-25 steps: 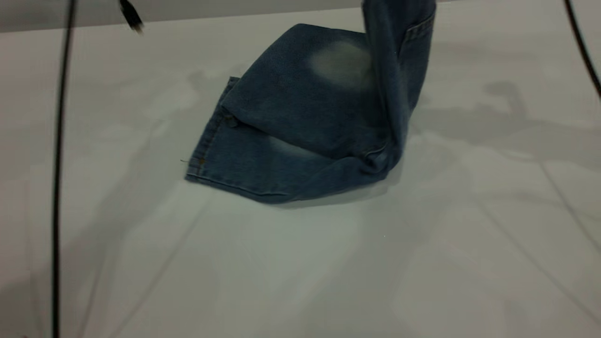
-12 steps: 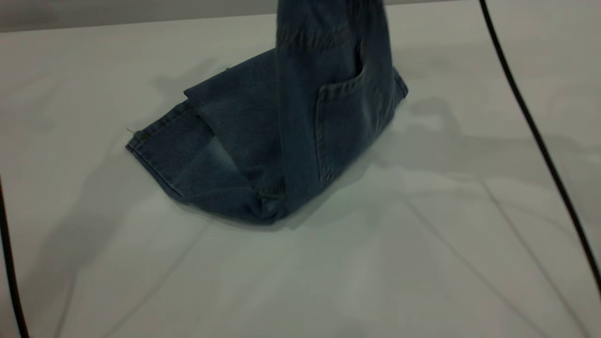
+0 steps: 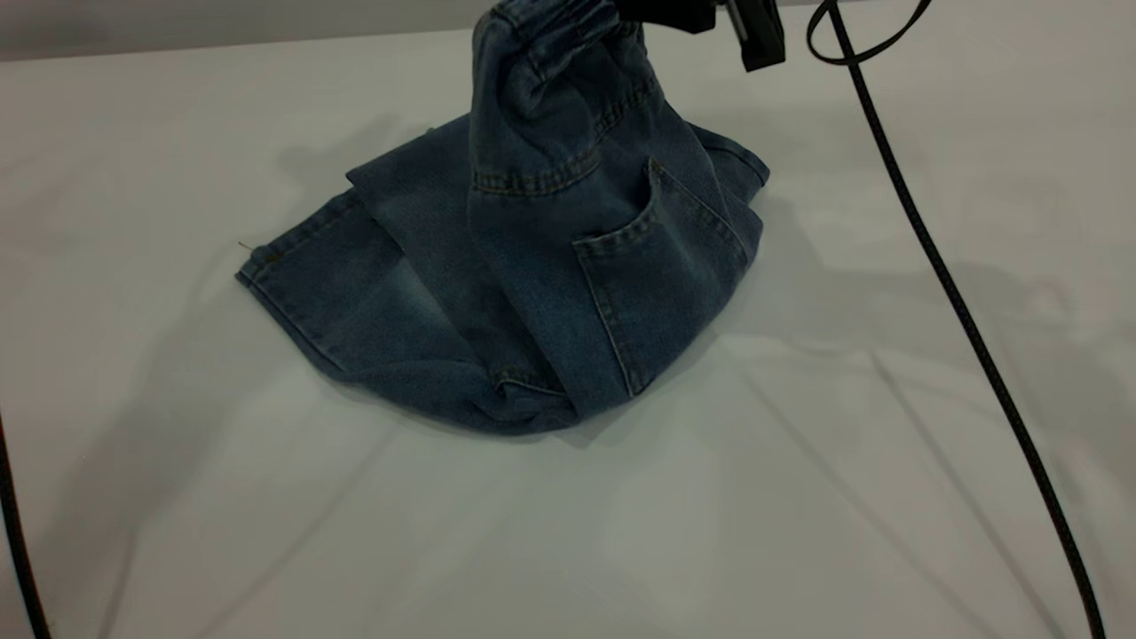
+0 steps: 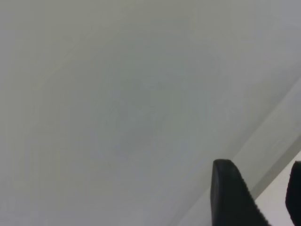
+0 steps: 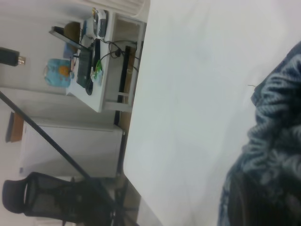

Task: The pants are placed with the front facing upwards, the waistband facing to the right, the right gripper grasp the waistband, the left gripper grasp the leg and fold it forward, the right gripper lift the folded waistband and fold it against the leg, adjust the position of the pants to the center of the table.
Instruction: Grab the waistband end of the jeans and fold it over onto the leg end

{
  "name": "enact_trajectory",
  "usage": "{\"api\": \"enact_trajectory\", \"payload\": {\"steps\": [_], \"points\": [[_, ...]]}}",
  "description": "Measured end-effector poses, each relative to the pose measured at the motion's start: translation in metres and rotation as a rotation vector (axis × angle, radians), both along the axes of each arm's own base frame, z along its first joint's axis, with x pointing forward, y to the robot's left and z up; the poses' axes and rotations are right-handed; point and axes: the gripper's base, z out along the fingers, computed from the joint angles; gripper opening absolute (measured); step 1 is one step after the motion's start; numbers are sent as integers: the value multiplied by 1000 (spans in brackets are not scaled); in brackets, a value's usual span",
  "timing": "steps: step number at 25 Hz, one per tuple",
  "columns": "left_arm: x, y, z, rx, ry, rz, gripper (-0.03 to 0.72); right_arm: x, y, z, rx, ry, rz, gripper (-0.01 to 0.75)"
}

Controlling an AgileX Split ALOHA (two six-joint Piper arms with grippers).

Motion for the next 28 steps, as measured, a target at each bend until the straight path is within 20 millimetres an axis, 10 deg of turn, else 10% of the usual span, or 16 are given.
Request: {"api": "enact_trajectory", "payload": {"steps": [20, 28], "points": [[0, 0, -1, -17, 9, 8, 285, 19, 51, -13, -16, -73, 88, 56], [2, 0, -4, -54, 34, 26, 285, 23, 67, -10, 2, -101, 115, 204]]}}
